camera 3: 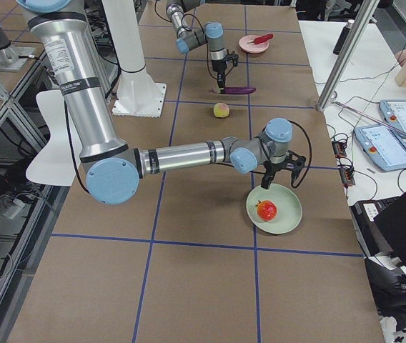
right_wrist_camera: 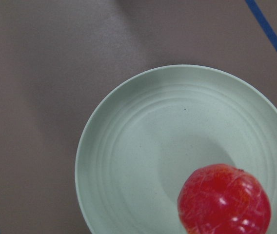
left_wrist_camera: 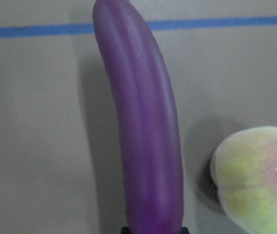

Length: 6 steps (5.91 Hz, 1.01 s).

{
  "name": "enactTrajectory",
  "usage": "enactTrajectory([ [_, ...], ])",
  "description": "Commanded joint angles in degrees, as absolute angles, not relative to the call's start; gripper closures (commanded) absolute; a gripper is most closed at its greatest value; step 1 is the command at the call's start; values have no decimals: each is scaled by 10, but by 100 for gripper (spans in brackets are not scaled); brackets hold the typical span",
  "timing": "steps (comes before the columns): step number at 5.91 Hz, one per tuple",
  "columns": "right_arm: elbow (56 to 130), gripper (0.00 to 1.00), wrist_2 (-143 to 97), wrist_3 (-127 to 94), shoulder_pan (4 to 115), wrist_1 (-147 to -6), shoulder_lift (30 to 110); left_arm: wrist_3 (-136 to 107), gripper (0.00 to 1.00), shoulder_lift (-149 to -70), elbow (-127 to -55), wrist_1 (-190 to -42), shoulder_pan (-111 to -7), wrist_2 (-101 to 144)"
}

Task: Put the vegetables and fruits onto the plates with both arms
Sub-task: 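Carry eggplant to pink plate with left while right returns toward peach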

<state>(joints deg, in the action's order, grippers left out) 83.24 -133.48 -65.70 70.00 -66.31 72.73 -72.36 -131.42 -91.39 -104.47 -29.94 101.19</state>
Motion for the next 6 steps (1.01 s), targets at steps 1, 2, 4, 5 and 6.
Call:
enactTrajectory([
  [1, 928, 0, -1384, -723, 664, -662, 745, -768, 100, -1265, -952, -958, -377, 1058],
  [2, 965, 0, -1376, -756, 617, -661, 748, -760, 100, -1244, -951, -914, -434, 1072],
  [4, 1006, 0, -1302, -810, 515, -661, 734, -677, 100, -1193, -884, -920, -548, 1143],
  [5, 1010, 0, -1292, -810, 501, -661, 730, -640, 100, -1193, -823, -945, -581, 1144],
  [6, 1010, 0, -1290, -829, 491, -661, 723, -624, 100, -1196, -755, -992, -597, 1143],
])
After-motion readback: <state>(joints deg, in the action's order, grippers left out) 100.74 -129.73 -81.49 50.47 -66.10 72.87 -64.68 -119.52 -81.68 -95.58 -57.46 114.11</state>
